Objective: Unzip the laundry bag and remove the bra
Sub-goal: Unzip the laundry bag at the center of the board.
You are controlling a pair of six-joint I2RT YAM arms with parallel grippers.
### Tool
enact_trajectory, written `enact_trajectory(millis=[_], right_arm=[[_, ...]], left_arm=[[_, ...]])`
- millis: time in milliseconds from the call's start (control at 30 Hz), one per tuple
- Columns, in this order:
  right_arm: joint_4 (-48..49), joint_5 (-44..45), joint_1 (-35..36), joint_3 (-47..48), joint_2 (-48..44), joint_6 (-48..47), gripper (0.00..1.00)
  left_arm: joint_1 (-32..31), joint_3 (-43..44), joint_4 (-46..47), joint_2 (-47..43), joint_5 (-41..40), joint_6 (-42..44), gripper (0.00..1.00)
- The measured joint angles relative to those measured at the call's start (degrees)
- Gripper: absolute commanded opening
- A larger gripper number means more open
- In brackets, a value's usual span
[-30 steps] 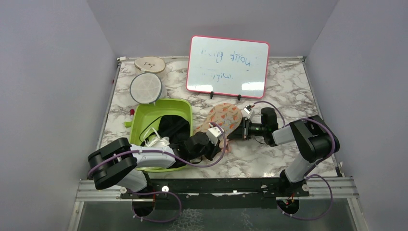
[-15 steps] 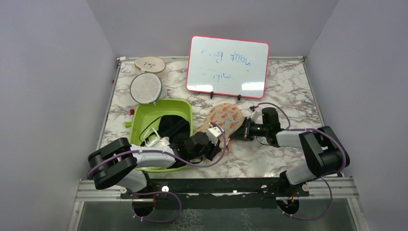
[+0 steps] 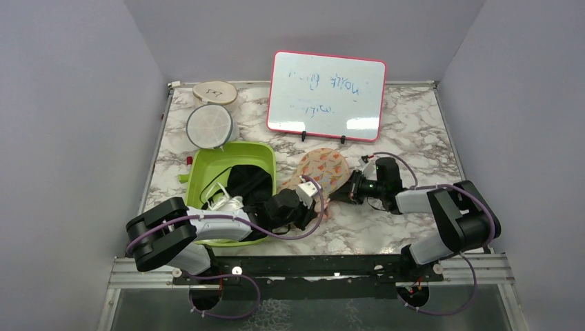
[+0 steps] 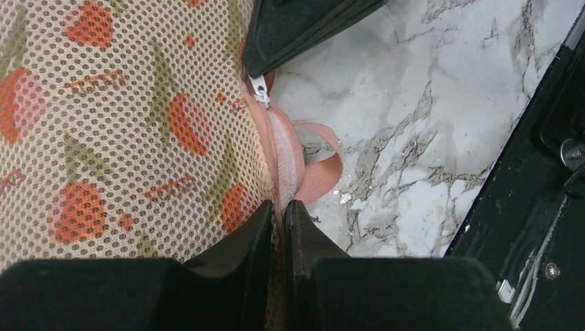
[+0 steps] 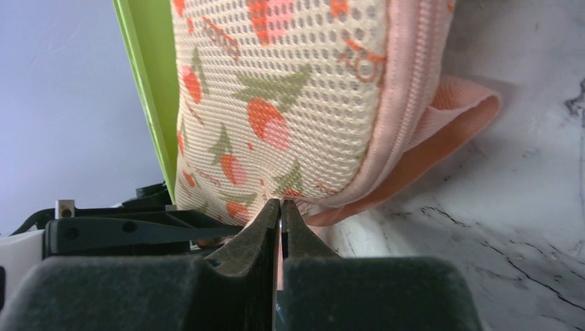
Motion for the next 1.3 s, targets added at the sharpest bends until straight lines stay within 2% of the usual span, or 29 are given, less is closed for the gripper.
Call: enact_trajectory(millis=[67,367,467,700,900,1133,1300], right_arm=[[2.8,-0.2,0.0,-1.3,1.2,0.4,0.01],[14.7,-3.7,0.8,-2.4,9.4,2.5,0.18],[15.8,-4.0,1.1,-2.4,9.5,2.5,0.16],[14.4,-4.0,1.8,-0.7,9.4,1.8,0.04],[12.2,-3.8,1.8,-1.0,7.3,1.2,0.12],[9.7,-3.7,1.9,-1.5,3.5,0.8,0.08],[8.8,-3.2,1.9,-1.5,3.0,0.4,0.1]], left_arm=[[0.0,0.0,-0.1,0.0,0.1,0.0,0.0],[0.0,0.0,-0.5,0.2,0.5,-0.4,0.0],[0.0,0.0,-0.5,0.2,0.5,-0.6,0.0],[0.0,0.0,-0.4,0.2,0.5,-0.7,0.0],[0.0,0.0,-0.4,0.2,0.5,-0.7,0.0],[0.0,0.0,-0.4,0.2,0.5,-0.7,0.0],[0.0,0.0,-0.4,0.2,0.5,-0.7,0.0]])
